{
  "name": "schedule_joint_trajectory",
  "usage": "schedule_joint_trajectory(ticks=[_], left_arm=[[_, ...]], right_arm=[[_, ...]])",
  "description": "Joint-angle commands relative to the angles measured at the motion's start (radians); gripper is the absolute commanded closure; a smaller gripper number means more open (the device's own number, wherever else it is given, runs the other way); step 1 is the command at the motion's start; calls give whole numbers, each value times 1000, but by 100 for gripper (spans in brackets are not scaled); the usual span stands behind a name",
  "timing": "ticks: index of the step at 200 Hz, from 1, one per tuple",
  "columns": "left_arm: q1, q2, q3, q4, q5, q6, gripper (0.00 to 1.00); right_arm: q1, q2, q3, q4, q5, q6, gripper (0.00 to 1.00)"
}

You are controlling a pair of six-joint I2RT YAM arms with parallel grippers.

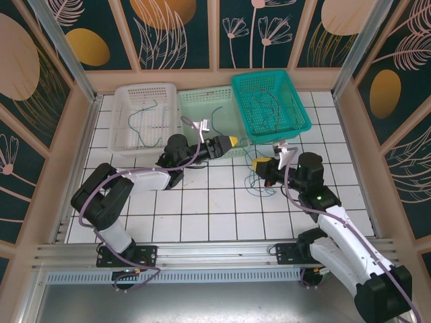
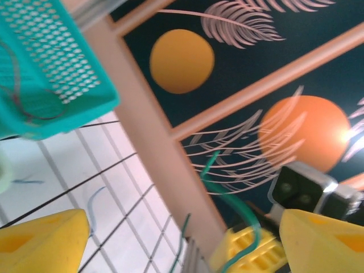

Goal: Untangle the cables

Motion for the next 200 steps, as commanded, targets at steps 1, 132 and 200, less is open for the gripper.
schedule_joint_trajectory(ticks=[1, 132, 200], left_arm=[[1, 8, 64, 135, 97, -62, 16], [1, 154, 147, 202, 265, -191, 42], [2, 193, 186, 300, 318, -258, 57]], right_arm=[[15, -14, 6, 35, 5, -47, 100], [35, -10, 26, 29, 6, -93, 100], [76, 39, 43, 15, -17, -133, 100]])
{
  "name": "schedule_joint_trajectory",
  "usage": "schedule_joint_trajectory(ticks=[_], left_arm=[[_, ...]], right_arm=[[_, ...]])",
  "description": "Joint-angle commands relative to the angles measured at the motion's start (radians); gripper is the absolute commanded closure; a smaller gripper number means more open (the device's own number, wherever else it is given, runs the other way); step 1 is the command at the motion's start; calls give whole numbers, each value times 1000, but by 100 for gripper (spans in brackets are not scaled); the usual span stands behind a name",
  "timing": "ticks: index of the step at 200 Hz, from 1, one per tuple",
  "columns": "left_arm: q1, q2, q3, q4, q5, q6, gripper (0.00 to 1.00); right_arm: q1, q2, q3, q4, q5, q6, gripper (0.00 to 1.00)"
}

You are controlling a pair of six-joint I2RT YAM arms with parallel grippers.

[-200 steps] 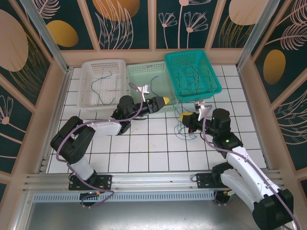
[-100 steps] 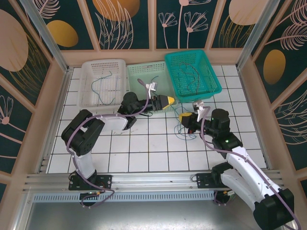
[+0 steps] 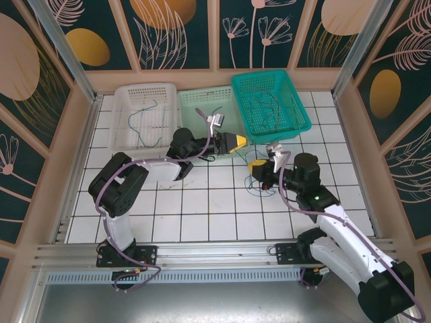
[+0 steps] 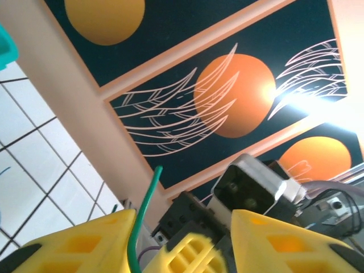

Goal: Untangle the cables

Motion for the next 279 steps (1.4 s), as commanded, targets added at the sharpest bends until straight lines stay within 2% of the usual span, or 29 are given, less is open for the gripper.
schedule_joint_trajectory(ticks=[1, 24, 58, 89, 133, 206, 251, 279], left_arm=[[2, 25, 27, 101, 43, -35, 58], [2, 27, 28, 108, 53, -39, 66], [1, 26, 22, 113, 65, -44, 73], [1, 26, 21, 126, 66, -48, 87], [6, 10, 6, 157, 12, -43, 100], [18, -72, -94, 179, -251, 41, 100], [19, -162, -132, 140, -427, 167, 98], [19, -216, -146, 109, -503, 227, 98]], right_arm=[[20, 16, 41, 14, -16, -39, 100], [32, 27, 53, 6, -6, -53, 100], [35, 24, 67, -3, 8, -67, 100], [37, 26, 71, -6, 13, -66, 100], [41, 23, 54, -4, 22, -50, 100], [60, 29, -22, 78, 70, 56, 100], [114, 81, -35, 92, 59, 78, 100], [176, 136, -46, 158, 64, 119, 100]])
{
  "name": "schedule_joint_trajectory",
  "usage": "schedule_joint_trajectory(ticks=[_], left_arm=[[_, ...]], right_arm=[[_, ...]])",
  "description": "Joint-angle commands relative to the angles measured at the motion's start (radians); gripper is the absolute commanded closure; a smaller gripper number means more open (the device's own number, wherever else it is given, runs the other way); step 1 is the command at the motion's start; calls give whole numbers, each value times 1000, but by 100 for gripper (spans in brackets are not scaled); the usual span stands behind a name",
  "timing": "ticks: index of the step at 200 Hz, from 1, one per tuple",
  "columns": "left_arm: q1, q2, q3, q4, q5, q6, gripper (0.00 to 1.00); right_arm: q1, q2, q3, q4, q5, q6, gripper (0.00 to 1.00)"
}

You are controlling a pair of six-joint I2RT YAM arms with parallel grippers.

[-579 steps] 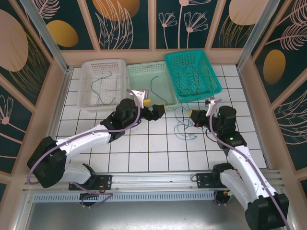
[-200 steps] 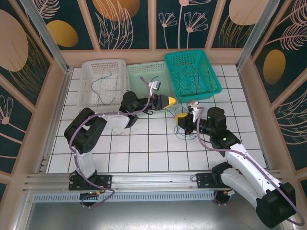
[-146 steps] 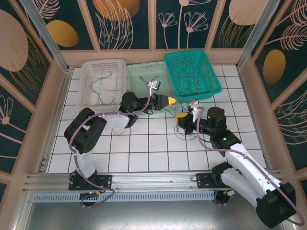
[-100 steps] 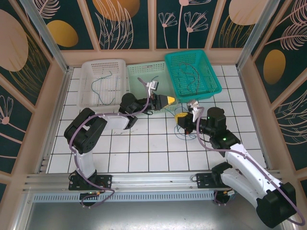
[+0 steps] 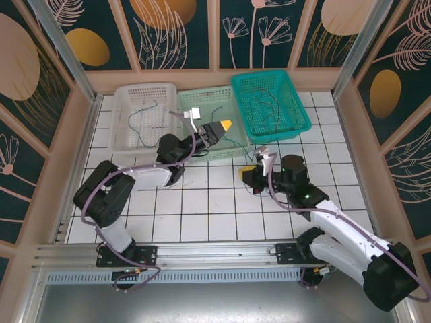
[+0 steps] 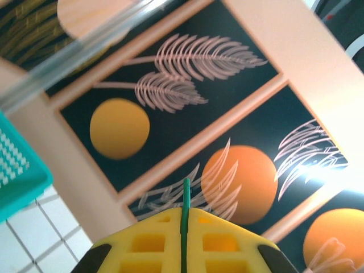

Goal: Untangle the cables

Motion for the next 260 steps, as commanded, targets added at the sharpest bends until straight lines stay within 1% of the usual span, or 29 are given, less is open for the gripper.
schedule_joint_trajectory(ticks=[1, 19, 33, 45, 53, 63, 68, 76, 81, 94, 102, 112, 139, 150, 167, 188, 215, 225, 240, 260], left_arm=[[4, -53, -16, 9, -106, 97, 98], [4, -44, 24, -42, -42, 102, 98], [3, -48, 45, -110, -11, 115, 99], [2, -64, 51, -188, -1, 149, 99], [2, -77, 52, -241, 0, 178, 99], [4, -95, 51, -297, 2, 206, 99], [4, -105, 50, -322, -2, 221, 99], [2, -117, 52, -357, -4, 239, 99], [3, -125, 52, -375, -5, 250, 99], [2, -136, 59, -414, -4, 270, 98], [3, -137, 63, -426, 1, 274, 98], [2, -132, 71, -426, 13, 271, 98], [3, -107, 88, -402, 44, 243, 98], [2, -100, 90, -388, 55, 233, 98], [2, -96, 94, -390, 72, 228, 98], [2, -101, 94, -424, 82, 241, 98], [2, -108, 90, -447, 82, 254, 98], [2, -106, 90, -440, 84, 249, 98], [2, -102, 89, -421, 78, 241, 98], [2, -107, 73, -392, 20, 241, 98]], right_arm=[[38, 34, -21, 88, 7, 49, 100], [69, 53, -2, 82, 48, 38, 100], [78, 38, 31, 23, 99, 4, 100], [84, 5, 65, -44, 175, -28, 100], [84, -23, 87, -91, 240, -43, 91], [84, -54, 109, -132, 311, -58, 89], [83, -65, 120, -149, 330, -65, 86], [84, -77, 140, -171, 350, -72, 75], [84, -79, 151, -181, 358, -74, 67], [84, -71, 173, -187, 359, -81, 56], [86, -55, 183, -182, 356, -88, 47], [86, -22, 193, -169, 356, -105, 42], [88, 108, 237, -131, 324, -148, 35], [88, 159, 257, -118, 337, -161, 33], [89, 212, 282, -103, 372, -181, 33], [89, 229, 290, -86, 400, -199, 33], [89, 223, 266, -50, 386, -202, 33], [89, 232, 262, -41, 365, -200, 35], [89, 257, 268, -21, 311, -184, 44], [95, 296, 266, 34, 228, -122, 71]])
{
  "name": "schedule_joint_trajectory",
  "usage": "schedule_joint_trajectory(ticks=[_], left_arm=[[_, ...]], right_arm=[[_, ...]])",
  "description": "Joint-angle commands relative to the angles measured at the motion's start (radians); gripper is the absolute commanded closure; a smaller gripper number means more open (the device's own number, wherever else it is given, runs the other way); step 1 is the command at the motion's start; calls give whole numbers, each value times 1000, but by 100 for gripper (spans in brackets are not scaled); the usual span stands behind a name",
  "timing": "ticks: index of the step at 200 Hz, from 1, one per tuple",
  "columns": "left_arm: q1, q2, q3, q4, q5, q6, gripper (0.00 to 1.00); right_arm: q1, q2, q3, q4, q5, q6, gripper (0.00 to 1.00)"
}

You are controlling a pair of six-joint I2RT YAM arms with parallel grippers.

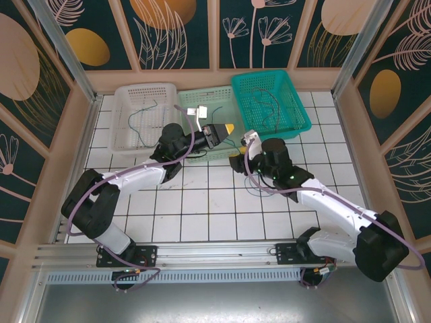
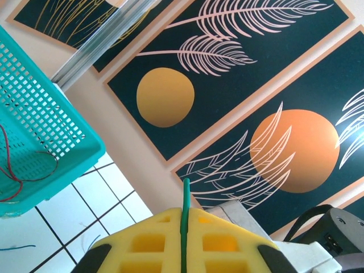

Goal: Untangle the cables

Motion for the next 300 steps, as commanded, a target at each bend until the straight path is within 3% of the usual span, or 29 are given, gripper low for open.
schedule_joint_trajectory(ticks=[1, 18, 52, 90, 156, 165, 181, 197, 232, 264, 300], left_arm=[[3, -3, 7, 55, -44, 8, 98], [3, -26, -32, 113, -136, 17, 98], [3, -41, -99, 277, -283, 17, 97], [2, -36, -150, 404, -399, 5, 95], [3, -71, -195, 419, -479, 59, 89], [3, -73, -195, 415, -476, 60, 85], [3, -93, -203, 387, -474, 79, 68], [3, -145, -223, 321, -504, 127, 40], [3, -319, -243, 83, -626, 270, 4], [3, -414, -244, -60, -661, 353, 2], [3, -449, -275, -132, -669, 354, 2]], right_arm=[[12, 39, 18, 96, -106, 47, 73], [40, 62, -9, 163, -151, 108, 89], [160, 152, -20, 260, -146, 187, 100], [250, 267, 13, 353, -122, 266, 100], [306, 350, 62, 353, -160, 300, 100], [304, 344, 66, 337, -134, 291, 100], [293, 319, 63, 303, -88, 270, 100], [263, 286, 57, 259, -80, 259, 100], [202, 205, 15, 211, -123, 227, 100], [186, 198, 20, 184, -156, 195, 100], [152, 192, 34, 198, -143, 224, 100]])
